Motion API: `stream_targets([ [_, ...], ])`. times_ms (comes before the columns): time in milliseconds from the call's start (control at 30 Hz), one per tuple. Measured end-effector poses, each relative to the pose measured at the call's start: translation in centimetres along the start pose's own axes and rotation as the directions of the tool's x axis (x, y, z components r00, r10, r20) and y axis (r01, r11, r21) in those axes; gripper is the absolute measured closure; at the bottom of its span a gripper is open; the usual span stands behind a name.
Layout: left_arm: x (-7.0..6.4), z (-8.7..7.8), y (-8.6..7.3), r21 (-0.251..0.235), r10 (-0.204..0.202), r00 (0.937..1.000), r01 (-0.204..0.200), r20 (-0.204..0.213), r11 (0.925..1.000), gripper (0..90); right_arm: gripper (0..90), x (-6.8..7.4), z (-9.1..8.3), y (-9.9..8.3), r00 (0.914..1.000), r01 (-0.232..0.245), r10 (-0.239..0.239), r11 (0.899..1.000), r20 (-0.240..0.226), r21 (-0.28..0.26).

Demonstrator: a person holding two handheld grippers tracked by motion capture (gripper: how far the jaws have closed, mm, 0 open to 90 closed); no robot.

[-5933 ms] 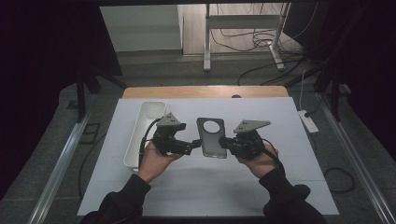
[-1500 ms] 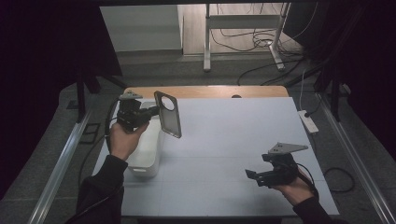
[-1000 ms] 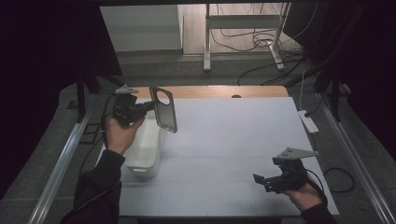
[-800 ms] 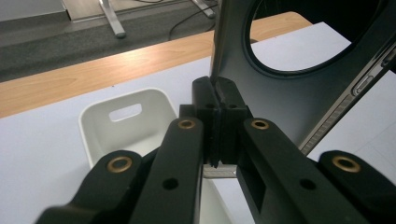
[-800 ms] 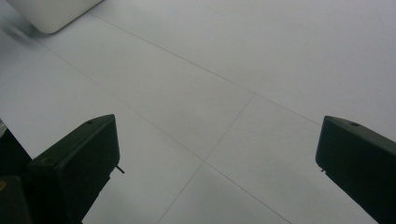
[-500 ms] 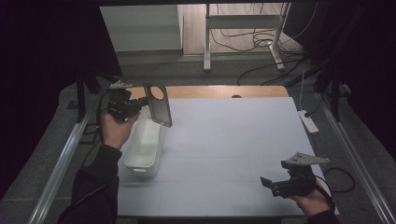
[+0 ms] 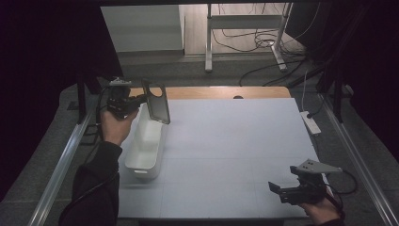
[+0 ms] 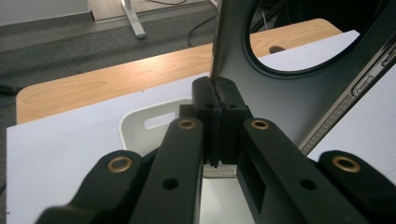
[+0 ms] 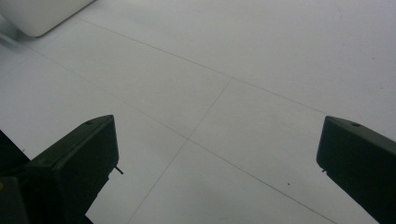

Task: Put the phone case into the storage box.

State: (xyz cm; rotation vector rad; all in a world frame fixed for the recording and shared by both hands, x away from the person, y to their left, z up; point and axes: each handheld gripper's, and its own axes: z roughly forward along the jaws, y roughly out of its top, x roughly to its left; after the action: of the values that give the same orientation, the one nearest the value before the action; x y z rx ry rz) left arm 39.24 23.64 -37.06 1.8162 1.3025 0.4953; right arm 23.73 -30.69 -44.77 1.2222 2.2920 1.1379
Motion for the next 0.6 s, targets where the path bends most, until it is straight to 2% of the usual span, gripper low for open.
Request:
stream_targets([
  [400, 1.0, 0.5, 0.4, 0.001, -0.015, 0.9991, 0.015, -0.038, 0.9999, 89.0, 0.0, -0.4, -0.5, -1.1, 0.9997, -0.025, 0.025, 1.0, 0.008, 0.012],
  [600, 1.4, 0.8, 0.5, 0.004, -0.022, 0.9982, 0.022, -0.057, 0.9997, 89.0, 0.0, -0.5, -0.6, -1.2, 0.9993, -0.036, 0.036, 0.999, 0.012, -0.003],
])
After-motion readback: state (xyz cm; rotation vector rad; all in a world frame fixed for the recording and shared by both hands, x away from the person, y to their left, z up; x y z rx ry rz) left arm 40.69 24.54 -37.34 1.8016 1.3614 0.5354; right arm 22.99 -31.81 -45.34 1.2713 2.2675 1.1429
